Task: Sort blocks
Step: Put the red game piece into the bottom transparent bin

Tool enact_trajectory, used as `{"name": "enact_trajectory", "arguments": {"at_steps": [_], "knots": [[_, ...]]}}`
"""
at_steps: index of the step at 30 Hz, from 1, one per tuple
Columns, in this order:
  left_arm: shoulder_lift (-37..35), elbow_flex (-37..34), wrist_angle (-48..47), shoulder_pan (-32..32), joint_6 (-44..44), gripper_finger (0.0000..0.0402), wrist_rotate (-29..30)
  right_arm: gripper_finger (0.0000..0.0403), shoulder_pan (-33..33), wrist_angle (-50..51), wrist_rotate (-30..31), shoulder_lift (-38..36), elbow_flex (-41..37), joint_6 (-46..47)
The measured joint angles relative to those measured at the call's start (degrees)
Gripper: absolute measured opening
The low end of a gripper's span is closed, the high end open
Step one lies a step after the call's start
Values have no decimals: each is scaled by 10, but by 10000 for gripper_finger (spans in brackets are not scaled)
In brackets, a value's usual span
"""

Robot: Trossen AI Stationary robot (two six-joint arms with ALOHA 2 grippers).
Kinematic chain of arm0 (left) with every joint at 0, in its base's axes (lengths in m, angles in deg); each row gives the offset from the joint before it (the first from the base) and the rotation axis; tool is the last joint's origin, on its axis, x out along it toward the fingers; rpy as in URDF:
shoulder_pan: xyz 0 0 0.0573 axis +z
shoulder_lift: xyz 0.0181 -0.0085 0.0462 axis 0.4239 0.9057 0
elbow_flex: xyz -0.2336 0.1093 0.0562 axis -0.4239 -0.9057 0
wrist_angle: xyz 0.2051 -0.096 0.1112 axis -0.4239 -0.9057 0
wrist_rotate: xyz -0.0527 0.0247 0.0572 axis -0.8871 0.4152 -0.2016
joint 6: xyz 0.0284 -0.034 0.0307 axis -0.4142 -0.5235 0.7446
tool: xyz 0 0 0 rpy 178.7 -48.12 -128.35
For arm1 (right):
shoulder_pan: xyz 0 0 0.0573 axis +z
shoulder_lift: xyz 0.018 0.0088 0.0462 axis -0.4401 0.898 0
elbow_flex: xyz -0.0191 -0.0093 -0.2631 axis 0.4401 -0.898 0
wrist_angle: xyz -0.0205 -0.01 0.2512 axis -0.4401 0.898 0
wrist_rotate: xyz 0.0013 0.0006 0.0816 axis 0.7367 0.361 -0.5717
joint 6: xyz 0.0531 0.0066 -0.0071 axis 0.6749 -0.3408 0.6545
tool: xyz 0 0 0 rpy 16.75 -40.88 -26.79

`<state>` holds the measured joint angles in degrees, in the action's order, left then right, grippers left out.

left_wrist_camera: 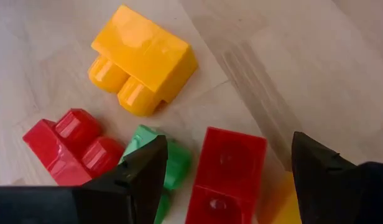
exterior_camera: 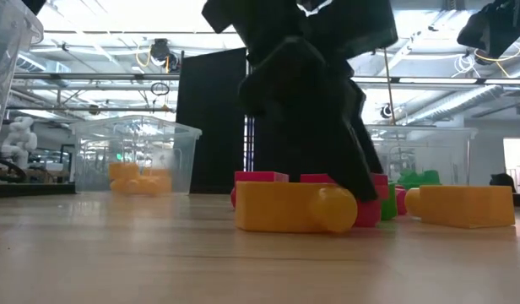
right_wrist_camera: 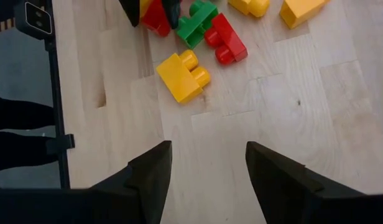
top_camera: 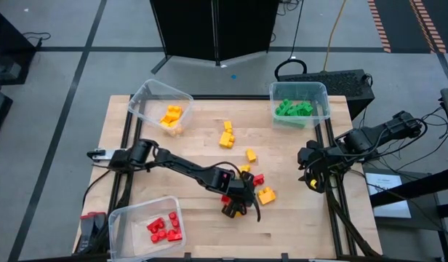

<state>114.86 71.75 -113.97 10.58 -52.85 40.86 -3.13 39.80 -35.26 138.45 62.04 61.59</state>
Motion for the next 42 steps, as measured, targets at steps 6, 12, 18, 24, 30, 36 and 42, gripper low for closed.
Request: {"name": "enact_trajectory", "arguments": {"at_steps": [6, 12, 18, 24, 30, 36, 42], "knots": [[8, 1, 1, 0, -1, 225, 8, 201, 0, 0, 0, 0, 0, 0], [10, 0, -33, 3, 4, 142, 21, 201, 0, 0, 0, 0, 0, 0], [8, 0, -43, 6, 1, 47, 20, 201, 0, 0, 0, 0, 0, 0], [9, 11, -52, 6, -31, 19, 19, 201, 0, 0, 0, 0, 0, -1], [12, 45, -98, 5, -44, 19, 24, 201, 0, 1, 0, 0, 0, -5], [12, 83, -139, 6, -44, 19, 29, 201, 0, 1, 0, 0, 0, -6], [11, 141, -211, 6, -43, 19, 36, 201, 0, 1, 0, 0, 0, -7]]}}
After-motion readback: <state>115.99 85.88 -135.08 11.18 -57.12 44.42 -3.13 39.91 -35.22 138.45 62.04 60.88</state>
